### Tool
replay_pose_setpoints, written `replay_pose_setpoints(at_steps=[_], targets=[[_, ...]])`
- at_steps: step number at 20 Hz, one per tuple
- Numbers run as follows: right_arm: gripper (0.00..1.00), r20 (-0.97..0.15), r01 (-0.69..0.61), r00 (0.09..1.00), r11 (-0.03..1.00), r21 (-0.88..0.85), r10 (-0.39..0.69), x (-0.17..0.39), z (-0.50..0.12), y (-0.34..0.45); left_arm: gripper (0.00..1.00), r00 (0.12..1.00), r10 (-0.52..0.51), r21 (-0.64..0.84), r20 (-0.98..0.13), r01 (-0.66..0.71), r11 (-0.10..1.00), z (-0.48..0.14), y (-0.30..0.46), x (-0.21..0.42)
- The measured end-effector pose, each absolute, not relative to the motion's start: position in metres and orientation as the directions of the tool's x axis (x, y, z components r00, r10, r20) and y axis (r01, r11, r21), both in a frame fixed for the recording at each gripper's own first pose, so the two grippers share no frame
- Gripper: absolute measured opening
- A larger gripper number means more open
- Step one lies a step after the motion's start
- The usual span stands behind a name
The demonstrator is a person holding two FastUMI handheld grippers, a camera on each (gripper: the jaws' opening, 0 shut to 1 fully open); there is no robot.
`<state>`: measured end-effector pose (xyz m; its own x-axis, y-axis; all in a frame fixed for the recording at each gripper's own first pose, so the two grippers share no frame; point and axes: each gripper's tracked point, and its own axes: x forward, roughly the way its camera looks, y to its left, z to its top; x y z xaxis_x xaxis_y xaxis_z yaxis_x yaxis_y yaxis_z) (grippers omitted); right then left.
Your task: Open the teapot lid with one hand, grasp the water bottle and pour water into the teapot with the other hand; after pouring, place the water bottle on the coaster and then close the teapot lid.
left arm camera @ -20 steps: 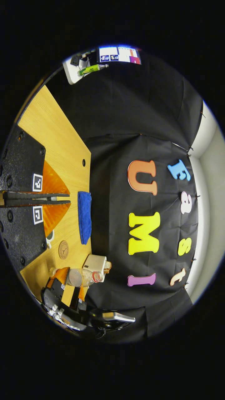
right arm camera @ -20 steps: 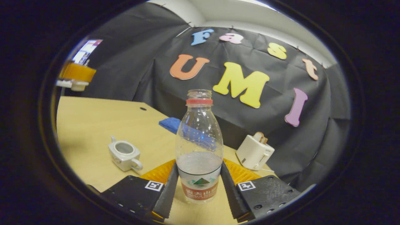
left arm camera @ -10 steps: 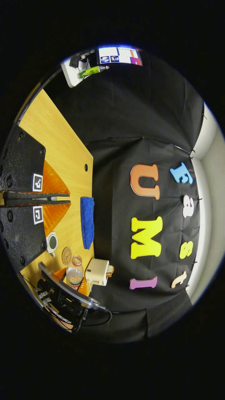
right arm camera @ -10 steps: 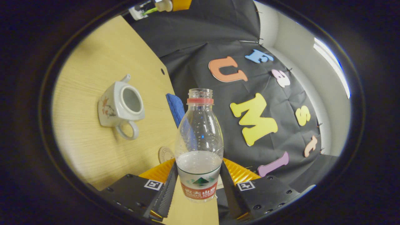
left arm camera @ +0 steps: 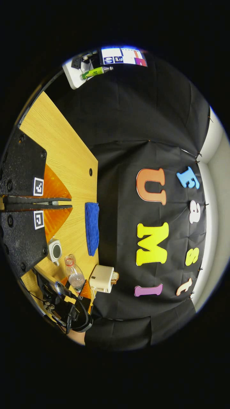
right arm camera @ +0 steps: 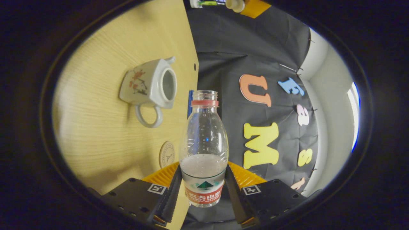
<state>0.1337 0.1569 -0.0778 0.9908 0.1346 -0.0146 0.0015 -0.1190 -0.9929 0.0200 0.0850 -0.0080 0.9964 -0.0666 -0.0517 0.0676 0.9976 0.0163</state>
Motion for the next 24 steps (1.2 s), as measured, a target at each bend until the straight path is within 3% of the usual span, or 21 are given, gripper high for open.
replay_pose_setpoints(at_steps=[8, 24], targets=[[0.71, 0.027, 0.085, 0.984, -0.335, -0.938, 0.175, 0.134, -0.06, 0.163, 0.03, 0.995, -0.077, 0.009, -0.059, 0.077, 0.997, -0.01, 0.085, 0.02], [0.72, 0.064, 0.168, 0.973, -0.485, -0.858, 0.223, 0.128, -0.042, 0.18, 0.03, 0.994, -0.091, 0.022, -0.063, 0.092, 0.995, -0.011, 0.085, 0.019]])
